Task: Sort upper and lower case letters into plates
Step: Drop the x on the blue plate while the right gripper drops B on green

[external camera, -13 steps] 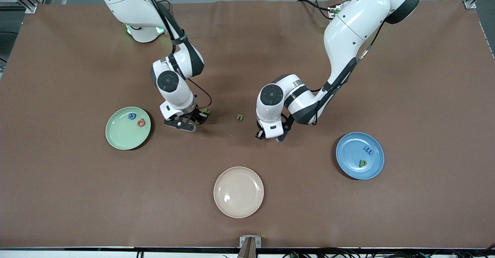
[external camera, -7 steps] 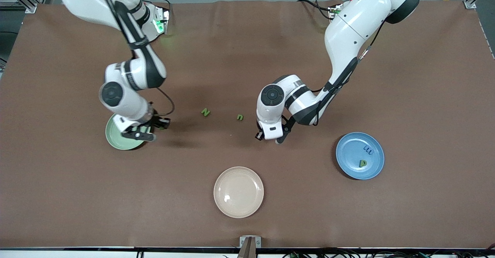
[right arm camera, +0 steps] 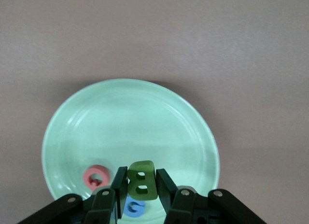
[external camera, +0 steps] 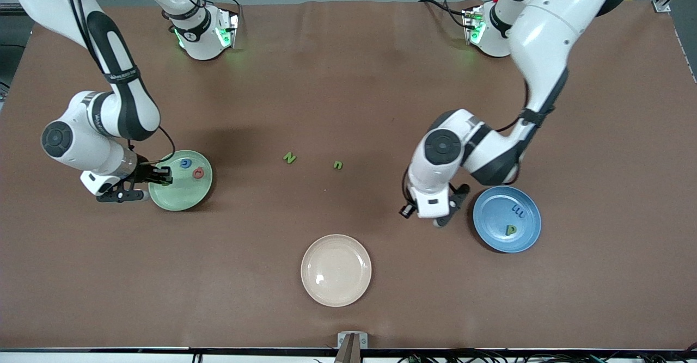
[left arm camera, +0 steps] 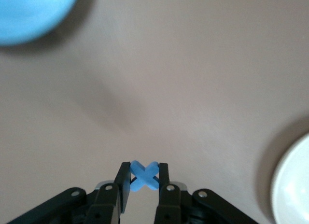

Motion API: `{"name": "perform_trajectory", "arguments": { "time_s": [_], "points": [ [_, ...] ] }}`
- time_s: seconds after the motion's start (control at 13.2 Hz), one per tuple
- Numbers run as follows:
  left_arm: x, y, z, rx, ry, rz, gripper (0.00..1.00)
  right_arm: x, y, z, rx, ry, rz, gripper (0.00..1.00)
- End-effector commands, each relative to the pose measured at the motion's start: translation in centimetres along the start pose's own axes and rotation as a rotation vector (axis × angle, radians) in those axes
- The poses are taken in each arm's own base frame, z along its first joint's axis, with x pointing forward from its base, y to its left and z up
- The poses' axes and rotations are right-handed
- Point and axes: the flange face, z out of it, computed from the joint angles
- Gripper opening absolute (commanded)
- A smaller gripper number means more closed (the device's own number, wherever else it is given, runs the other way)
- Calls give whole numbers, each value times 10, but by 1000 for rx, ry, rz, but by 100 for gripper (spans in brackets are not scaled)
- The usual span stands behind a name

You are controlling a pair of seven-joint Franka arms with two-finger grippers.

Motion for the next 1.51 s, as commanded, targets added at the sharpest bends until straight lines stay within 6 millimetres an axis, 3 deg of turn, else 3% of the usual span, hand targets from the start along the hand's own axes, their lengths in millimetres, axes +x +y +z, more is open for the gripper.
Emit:
{"name": "perform_trajectory", "arguments": {
  "time_s": [0.0,0.3,0.53,0.6,0.68,0.75,0.83,0.91,0.98,1.06,1.13,1.43],
  "points": [
    [39,-42,-10,49,-4,142,1,-3,6,14,4,3,-18,1],
    [120,-92,10,89,-35,274,1,-4,9,36,2,-18,-14,2],
    [162,-125,25,105,-64,348,3,-4,10,43,-1,-18,-12,7],
    [171,-136,33,108,-76,363,5,-3,10,42,-1,-17,-13,25],
    [175,-141,40,108,-82,376,9,-2,10,41,-1,-14,-14,76],
    [180,-148,49,109,-86,379,14,-1,10,40,-1,-13,-14,100],
    [182,-151,52,96,-85,385,17,1,7,37,0,-15,-13,100],
    [182,-154,56,90,-86,389,31,1,2,35,6,-29,-12,100],
    [181,-154,57,88,-85,392,55,2,-6,31,11,-38,-10,100],
    [182,-153,55,87,-81,394,93,3,-20,25,13,-40,12,100],
    [178,-149,51,85,-74,400,100,4,-41,21,14,-38,47,100],
    [122,-106,22,31,-76,345,100,1,-143,21,5,-37,194,100]
  ]
}}
